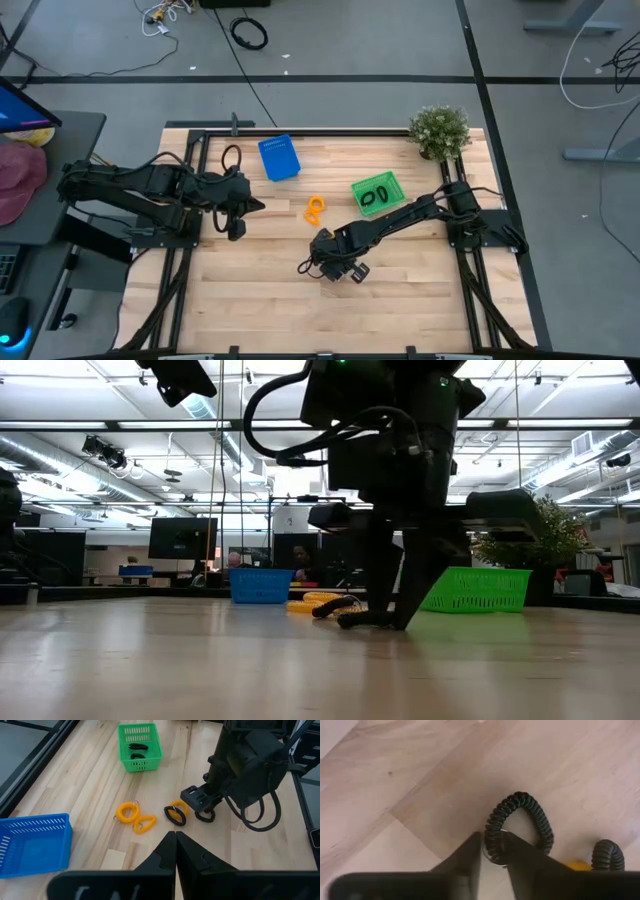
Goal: Sort spring keychains
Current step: Put the black spring keychain into the green bin
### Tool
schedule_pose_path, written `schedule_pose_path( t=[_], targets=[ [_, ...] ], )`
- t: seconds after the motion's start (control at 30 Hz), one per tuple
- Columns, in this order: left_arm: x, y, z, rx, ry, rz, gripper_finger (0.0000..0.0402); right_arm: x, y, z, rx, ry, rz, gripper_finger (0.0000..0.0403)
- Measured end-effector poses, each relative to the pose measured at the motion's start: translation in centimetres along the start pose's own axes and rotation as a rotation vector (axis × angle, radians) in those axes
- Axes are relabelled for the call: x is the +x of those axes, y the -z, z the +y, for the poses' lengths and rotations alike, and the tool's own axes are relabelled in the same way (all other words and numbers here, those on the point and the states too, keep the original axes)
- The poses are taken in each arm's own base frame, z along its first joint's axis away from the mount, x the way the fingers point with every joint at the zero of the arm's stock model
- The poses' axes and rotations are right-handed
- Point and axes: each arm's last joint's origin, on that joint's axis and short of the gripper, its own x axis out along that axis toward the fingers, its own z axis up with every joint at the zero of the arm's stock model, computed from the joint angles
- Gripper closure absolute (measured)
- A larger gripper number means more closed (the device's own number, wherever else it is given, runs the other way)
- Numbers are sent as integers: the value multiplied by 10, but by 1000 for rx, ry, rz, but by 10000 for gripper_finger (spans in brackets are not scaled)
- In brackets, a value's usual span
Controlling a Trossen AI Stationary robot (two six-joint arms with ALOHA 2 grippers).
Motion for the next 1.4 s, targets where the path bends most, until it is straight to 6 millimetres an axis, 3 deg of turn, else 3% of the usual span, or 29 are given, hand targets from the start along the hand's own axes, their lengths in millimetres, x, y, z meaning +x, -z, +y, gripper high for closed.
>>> schedule_pose_path(
  t=[0.17,0.3,0.4,0.57,0.87,0.97,1.17,1.4],
  targets=[
    [0,0,0,0,0,0,397,0,-1,-1,0,21,-1,391],
    [0,0,0,0,0,0,397,-2,0,-1,-5,78,48,382],
    [0,0,0,0,0,0,397,-18,2,0,-6,104,70,381],
    [0,0,0,7,-10,-3,397,-71,4,1,101,150,77,390],
    [0,-1,0,31,-14,-8,397,-198,3,18,300,190,-26,392],
    [0,-1,0,31,-14,-9,397,-224,4,25,330,224,-49,392],
    [0,-1,0,31,-13,-11,397,-230,6,29,365,222,-19,392],
    [0,-1,0,32,-19,-14,397,-235,1,25,380,255,-104,393]
  ],
)
